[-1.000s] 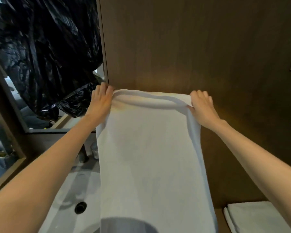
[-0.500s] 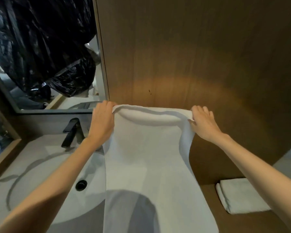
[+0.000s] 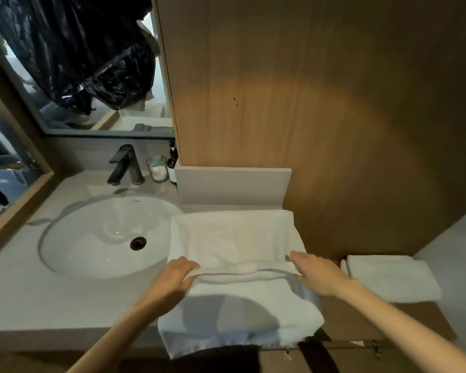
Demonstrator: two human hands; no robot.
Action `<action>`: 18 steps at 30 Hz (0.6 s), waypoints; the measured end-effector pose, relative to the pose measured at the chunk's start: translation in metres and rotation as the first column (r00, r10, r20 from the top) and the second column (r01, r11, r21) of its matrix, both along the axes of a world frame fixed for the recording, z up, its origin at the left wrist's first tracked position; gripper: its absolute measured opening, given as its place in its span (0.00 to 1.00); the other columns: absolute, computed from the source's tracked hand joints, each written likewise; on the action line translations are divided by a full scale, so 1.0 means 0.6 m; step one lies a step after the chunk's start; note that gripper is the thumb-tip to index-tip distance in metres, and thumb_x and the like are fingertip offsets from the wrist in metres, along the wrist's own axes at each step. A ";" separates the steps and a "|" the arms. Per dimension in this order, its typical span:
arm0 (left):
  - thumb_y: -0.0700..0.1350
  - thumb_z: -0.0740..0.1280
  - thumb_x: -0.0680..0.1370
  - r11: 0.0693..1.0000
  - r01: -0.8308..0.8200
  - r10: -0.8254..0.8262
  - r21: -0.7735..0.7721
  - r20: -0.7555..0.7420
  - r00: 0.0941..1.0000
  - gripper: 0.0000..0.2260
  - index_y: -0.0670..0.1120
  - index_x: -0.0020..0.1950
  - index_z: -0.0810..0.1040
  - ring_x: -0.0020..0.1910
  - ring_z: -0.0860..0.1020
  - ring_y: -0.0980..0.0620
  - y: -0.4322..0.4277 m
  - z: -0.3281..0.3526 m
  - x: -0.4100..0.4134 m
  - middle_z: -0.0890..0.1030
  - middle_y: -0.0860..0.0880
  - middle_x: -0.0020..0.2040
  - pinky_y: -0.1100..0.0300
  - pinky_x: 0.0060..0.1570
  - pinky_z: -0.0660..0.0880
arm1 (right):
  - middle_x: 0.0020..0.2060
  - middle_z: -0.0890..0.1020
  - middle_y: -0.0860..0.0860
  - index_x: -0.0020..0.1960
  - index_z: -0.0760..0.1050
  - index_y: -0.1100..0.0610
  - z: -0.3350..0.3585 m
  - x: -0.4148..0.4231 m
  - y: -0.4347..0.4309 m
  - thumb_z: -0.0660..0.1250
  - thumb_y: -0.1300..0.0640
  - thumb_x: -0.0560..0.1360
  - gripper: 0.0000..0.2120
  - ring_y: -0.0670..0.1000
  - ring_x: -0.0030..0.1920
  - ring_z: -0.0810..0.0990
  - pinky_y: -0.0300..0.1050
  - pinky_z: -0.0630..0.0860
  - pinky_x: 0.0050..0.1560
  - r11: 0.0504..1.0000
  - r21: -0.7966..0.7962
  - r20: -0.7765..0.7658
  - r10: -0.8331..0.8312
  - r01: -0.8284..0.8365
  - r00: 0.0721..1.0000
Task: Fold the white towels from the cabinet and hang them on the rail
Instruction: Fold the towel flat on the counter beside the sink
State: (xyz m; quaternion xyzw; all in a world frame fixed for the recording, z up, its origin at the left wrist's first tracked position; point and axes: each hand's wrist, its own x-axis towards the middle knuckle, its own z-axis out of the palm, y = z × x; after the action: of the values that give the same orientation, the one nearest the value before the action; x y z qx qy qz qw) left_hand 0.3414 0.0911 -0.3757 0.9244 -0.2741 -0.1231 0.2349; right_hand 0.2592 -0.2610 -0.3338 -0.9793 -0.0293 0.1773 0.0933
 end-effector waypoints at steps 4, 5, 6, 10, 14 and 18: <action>0.52 0.63 0.79 0.985 0.013 -0.027 0.170 0.075 0.997 0.17 0.56 0.68 0.71 0.69 0.69 0.40 0.016 -0.105 -0.076 0.71 0.43 0.70 0.49 0.66 0.67 | 0.59 0.74 0.48 0.66 0.61 0.43 -0.073 -0.042 0.011 0.59 0.51 0.81 0.15 0.51 0.54 0.76 0.42 0.74 0.45 0.998 0.046 -0.080 0.034 -0.031 0.996; 0.50 0.64 0.78 0.983 -0.011 -0.008 0.185 0.102 0.995 0.18 0.56 0.68 0.70 0.69 0.70 0.38 0.013 -0.116 -0.088 0.71 0.42 0.70 0.46 0.65 0.68 | 0.69 0.69 0.52 0.71 0.57 0.41 -0.089 -0.049 0.014 0.59 0.52 0.80 0.22 0.55 0.62 0.74 0.47 0.75 0.53 0.998 0.019 -0.102 0.055 -0.054 0.993; 0.48 0.67 0.77 0.980 -0.037 0.015 0.194 0.113 0.994 0.21 0.56 0.69 0.69 0.69 0.70 0.36 0.007 -0.122 -0.095 0.71 0.41 0.70 0.43 0.63 0.69 | 0.75 0.61 0.55 0.74 0.53 0.39 -0.101 -0.055 0.019 0.59 0.54 0.80 0.27 0.59 0.68 0.69 0.51 0.75 0.59 0.996 -0.029 -0.118 0.078 -0.082 0.990; 0.39 0.72 0.73 0.983 -0.082 0.060 0.163 0.137 0.989 0.28 0.56 0.69 0.69 0.69 0.69 0.34 -0.008 -0.119 -0.078 0.70 0.40 0.70 0.38 0.63 0.69 | 0.78 0.47 0.59 0.77 0.46 0.37 -0.112 -0.058 0.040 0.57 0.58 0.81 0.32 0.63 0.77 0.53 0.52 0.72 0.65 0.993 -0.098 -0.121 0.049 -0.061 0.991; 0.40 0.56 0.80 0.953 -0.092 0.077 0.289 0.060 0.995 0.25 0.57 0.76 0.60 0.77 0.53 0.39 -0.019 -0.116 -0.029 0.54 0.45 0.78 0.43 0.73 0.52 | 0.79 0.47 0.57 0.77 0.46 0.36 -0.113 -0.030 0.038 0.56 0.55 0.81 0.31 0.61 0.77 0.51 0.53 0.69 0.68 0.996 -0.082 -0.108 0.012 -0.021 0.994; 0.34 0.59 0.77 0.953 -0.106 0.063 0.286 0.154 0.986 0.27 0.55 0.73 0.66 0.73 0.61 0.35 -0.031 -0.114 0.023 0.61 0.42 0.76 0.40 0.69 0.61 | 0.79 0.47 0.55 0.76 0.48 0.35 -0.117 0.011 0.041 0.57 0.55 0.81 0.30 0.60 0.77 0.51 0.53 0.65 0.71 0.996 -0.072 -0.100 -0.056 0.049 0.993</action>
State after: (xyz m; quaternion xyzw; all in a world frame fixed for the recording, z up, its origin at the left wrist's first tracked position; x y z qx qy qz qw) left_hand 0.3553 0.0723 -0.4440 0.9663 -0.2291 -0.0857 0.0804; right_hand 0.2656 -0.2361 -0.4042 -0.9720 0.0073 0.2257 0.0653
